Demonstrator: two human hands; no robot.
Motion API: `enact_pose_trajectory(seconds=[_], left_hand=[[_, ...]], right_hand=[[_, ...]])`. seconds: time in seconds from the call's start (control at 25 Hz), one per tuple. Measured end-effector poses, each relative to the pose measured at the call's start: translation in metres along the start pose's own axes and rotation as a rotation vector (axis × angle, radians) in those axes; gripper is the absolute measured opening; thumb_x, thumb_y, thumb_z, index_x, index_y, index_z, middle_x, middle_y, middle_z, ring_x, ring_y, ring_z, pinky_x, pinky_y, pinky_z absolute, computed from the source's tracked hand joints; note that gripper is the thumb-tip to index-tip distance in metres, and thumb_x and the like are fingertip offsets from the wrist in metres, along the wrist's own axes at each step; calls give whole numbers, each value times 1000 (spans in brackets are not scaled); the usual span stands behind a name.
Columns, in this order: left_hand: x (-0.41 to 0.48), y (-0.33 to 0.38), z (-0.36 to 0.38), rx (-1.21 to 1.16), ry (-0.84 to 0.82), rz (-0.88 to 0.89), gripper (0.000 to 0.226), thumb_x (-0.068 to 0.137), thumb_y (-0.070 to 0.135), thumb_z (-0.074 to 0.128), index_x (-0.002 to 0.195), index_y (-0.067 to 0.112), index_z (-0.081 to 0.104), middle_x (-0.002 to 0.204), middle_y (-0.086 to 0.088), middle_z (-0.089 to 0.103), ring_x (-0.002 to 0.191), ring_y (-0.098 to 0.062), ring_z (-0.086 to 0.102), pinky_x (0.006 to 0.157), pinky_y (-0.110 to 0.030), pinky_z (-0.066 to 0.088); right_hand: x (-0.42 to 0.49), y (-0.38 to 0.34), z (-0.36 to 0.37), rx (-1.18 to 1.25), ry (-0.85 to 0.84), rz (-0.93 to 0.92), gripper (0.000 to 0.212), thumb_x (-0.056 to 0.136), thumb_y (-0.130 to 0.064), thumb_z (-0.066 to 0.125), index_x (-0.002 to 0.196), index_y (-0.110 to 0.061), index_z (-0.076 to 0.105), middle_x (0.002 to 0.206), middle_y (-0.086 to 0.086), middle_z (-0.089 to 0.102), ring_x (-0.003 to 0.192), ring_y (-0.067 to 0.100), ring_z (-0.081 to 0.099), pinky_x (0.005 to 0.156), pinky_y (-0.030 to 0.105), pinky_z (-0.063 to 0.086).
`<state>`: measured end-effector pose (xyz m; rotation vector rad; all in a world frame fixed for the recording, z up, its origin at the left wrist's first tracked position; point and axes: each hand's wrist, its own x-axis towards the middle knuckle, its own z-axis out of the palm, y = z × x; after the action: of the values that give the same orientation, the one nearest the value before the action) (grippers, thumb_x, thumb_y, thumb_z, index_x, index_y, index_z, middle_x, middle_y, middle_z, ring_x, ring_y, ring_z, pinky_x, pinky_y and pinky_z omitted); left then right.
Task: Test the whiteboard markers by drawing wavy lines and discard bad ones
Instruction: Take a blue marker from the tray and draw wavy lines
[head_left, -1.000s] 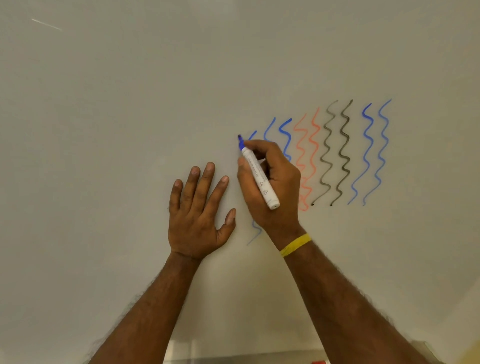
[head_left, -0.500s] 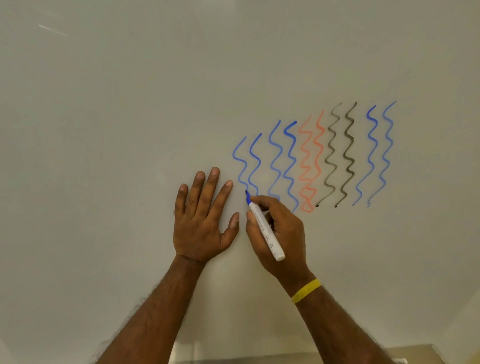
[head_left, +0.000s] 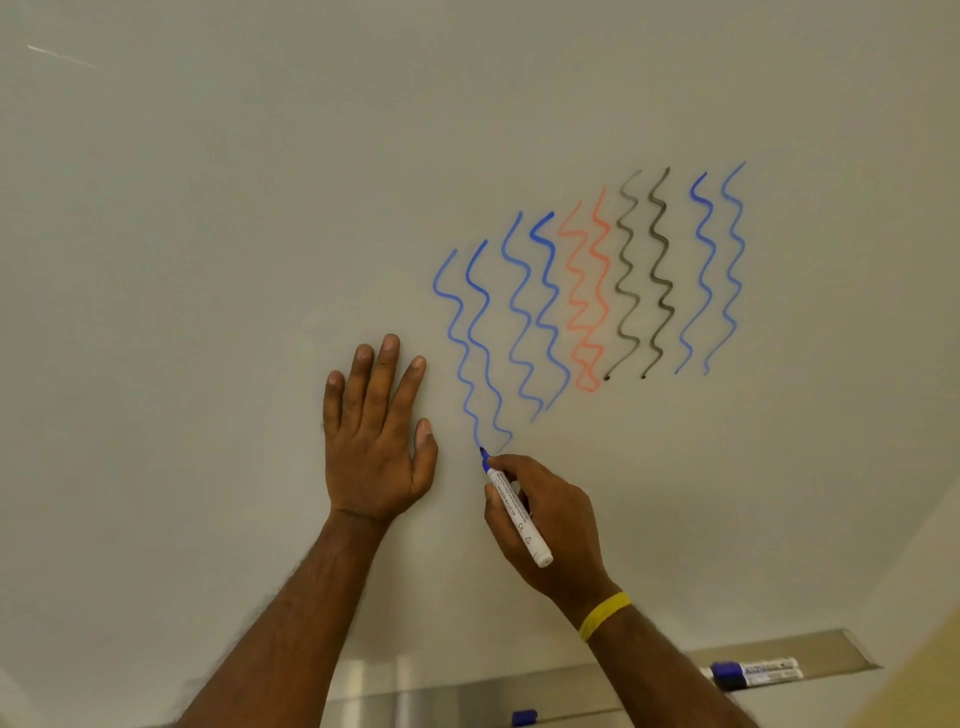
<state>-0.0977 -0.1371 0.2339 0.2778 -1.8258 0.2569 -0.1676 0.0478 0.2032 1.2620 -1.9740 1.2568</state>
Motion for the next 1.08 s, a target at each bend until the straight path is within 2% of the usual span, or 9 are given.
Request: enact_pose_trajectory(seconds=[0.2, 0.36, 0.48, 0.56, 0.72, 0.88, 1.0, 1.08], left_hand=[[-50, 6, -1, -9, -109, -113, 66, 89, 33, 46, 150, 15, 31, 164, -7, 7, 151, -31, 9, 121, -53, 8], [-80, 17, -5, -23, -209, -171, 65, 89, 36, 47, 148, 12, 36, 161, -17, 15, 150, -35, 9, 120, -56, 10], [-109, 32, -9, -52, -302, -193, 65, 89, 37, 47, 148, 10, 37, 160, -20, 14, 150, -36, 10, 119, -58, 12], [-132, 43, -10, -82, -389, -199, 66, 89, 38, 47, 148, 10, 36, 161, -21, 14, 150, -36, 11, 118, -59, 14], [-178, 71, -13, -143, -604, -179, 66, 91, 41, 44, 149, 12, 35, 162, -19, 12, 150, -34, 12, 117, -59, 16], [-214, 95, -14, -172, -822, -154, 69, 92, 45, 40, 153, 16, 27, 164, -13, 7, 151, -31, 6, 119, -56, 12], [-235, 107, -9, -200, -967, -122, 72, 92, 48, 38, 155, 19, 19, 164, -9, 6, 152, -28, 2, 120, -53, 7], [-253, 114, -3, -254, -1077, -104, 71, 92, 48, 39, 155, 20, 20, 164, -7, 9, 152, -26, 5, 120, -49, 7]], right_hand=[[-27, 11, 4, -16, -30, 47, 18, 89, -33, 57, 105, -26, 63, 83, -14, 64, 65, 4, 58, 58, 28, 52], [-45, 24, -5, 112, 49, 225, 19, 88, -33, 59, 105, -26, 64, 80, -20, 59, 62, 4, 55, 58, 17, 46], [-63, 28, -9, 363, 54, 365, 15, 88, -23, 64, 103, -25, 66, 73, -6, 62, 59, 11, 56, 55, 29, 50], [-77, 32, -12, 517, 60, 501, 16, 87, -15, 67, 101, -22, 68, 75, 3, 65, 59, 14, 55, 53, 35, 50], [-108, 51, -22, 667, 105, 763, 18, 90, 1, 65, 99, -14, 71, 79, 12, 68, 56, 22, 54, 50, 28, 47], [-139, 61, -32, 672, 85, 917, 15, 91, 0, 64, 99, -9, 71, 82, 15, 69, 55, 19, 55, 47, 21, 44], [-162, 72, -37, 679, 74, 979, 14, 91, -1, 64, 101, -7, 71, 85, 16, 69, 57, 17, 56, 48, 21, 45], [-178, 80, -41, 686, 76, 1051, 13, 90, -2, 65, 100, -8, 71, 81, 14, 69, 55, 17, 55, 48, 22, 45]])
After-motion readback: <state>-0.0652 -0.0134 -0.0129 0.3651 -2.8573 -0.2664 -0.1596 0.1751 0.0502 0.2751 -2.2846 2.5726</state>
